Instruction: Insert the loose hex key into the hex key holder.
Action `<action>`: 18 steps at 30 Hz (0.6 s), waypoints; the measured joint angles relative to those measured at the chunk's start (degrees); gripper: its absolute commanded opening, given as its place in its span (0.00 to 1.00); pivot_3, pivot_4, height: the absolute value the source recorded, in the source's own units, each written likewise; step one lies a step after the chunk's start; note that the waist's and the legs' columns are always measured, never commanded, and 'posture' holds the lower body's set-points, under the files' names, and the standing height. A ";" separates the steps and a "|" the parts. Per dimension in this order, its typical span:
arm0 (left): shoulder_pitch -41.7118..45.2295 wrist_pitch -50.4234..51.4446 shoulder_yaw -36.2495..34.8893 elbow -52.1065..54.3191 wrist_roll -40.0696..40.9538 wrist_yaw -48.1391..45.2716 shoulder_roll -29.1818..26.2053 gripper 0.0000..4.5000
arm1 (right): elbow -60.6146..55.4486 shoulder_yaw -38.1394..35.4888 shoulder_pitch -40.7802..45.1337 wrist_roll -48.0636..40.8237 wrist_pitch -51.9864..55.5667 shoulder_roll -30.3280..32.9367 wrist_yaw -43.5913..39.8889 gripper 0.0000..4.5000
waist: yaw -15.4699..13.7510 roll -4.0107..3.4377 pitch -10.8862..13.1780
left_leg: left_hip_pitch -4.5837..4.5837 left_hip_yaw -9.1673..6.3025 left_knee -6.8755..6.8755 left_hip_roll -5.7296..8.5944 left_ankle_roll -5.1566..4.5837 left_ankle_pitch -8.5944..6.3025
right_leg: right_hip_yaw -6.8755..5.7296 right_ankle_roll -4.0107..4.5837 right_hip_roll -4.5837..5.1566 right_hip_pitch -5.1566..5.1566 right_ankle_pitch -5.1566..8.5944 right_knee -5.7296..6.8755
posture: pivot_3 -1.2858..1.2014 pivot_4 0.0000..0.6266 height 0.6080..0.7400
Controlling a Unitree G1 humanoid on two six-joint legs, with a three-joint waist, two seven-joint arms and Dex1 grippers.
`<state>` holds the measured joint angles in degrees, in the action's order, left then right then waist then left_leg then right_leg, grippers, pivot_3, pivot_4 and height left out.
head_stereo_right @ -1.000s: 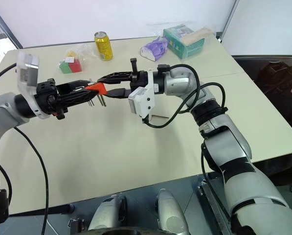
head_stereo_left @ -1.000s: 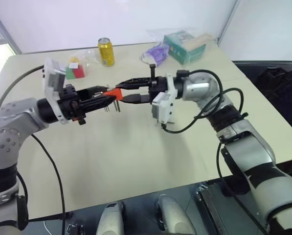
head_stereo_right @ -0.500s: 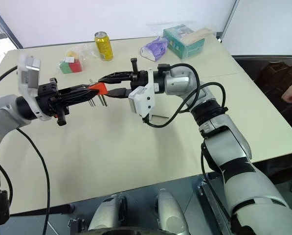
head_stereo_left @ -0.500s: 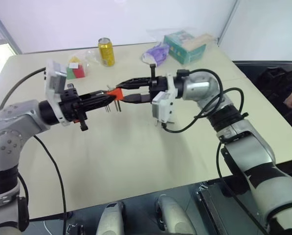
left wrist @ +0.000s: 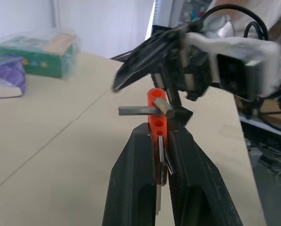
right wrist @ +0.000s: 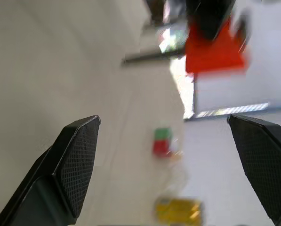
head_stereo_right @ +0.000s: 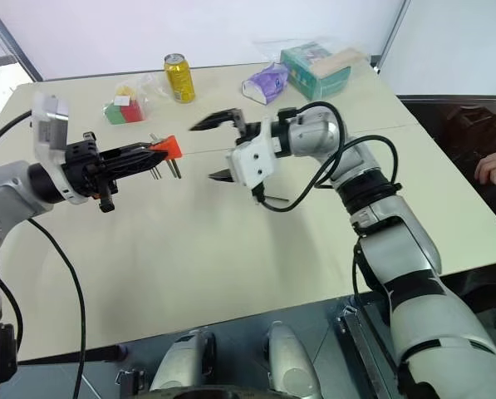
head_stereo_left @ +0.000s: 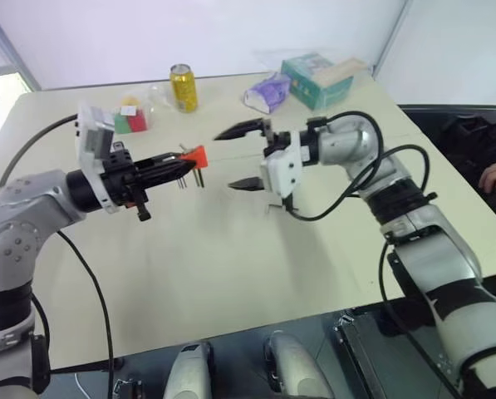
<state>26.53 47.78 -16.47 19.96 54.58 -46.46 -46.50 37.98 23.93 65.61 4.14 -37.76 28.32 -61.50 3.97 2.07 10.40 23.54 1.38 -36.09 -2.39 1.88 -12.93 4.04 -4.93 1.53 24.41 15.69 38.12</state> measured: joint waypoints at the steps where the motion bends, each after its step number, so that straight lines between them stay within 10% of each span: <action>1: -0.33 -0.16 -0.04 0.26 -0.49 0.31 -0.19 0.00 | 0.26 -0.11 -0.01 -0.04 6.76 0.49 -1.59 0.99 | -0.05 0.00 0.00 | 0.00 0.02 0.00 0.00 0.00 0.00 | 0.00 0.00 0.00 0.00 0.00 0.00 | 0.52 0.24 1.00; 8: -2.47 -1.15 -0.05 2.53 -2.12 1.65 -0.07 0.00 | 2.19 0.21 -0.11 0.28 37.22 3.45 -14.20 0.99 | -0.35 -0.01 0.01 | 0.01 0.09 -0.01 0.15 -0.01 -0.01 | -0.02 0.01 -0.03 0.00 0.00 -0.01 | 0.52 0.24 1.00; 18: -3.37 -1.13 -0.06 4.02 -2.38 3.53 0.20 0.00 | 6.87 1.43 -2.40 4.78 45.78 -0.45 -12.75 0.99 | 0.02 -0.01 0.01 | 0.01 0.08 0.00 0.17 -0.01 -0.01 | -0.03 0.00 -0.10 0.00 0.00 -0.01 | 0.52 0.24 1.00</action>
<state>23.16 46.65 -16.53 23.98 52.20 -42.94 -46.30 44.85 25.36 63.22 8.93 8.03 27.87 -74.25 4.00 2.06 10.41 23.55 1.45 -36.09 -2.22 1.87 -12.93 4.01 -4.93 1.43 24.41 15.70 38.11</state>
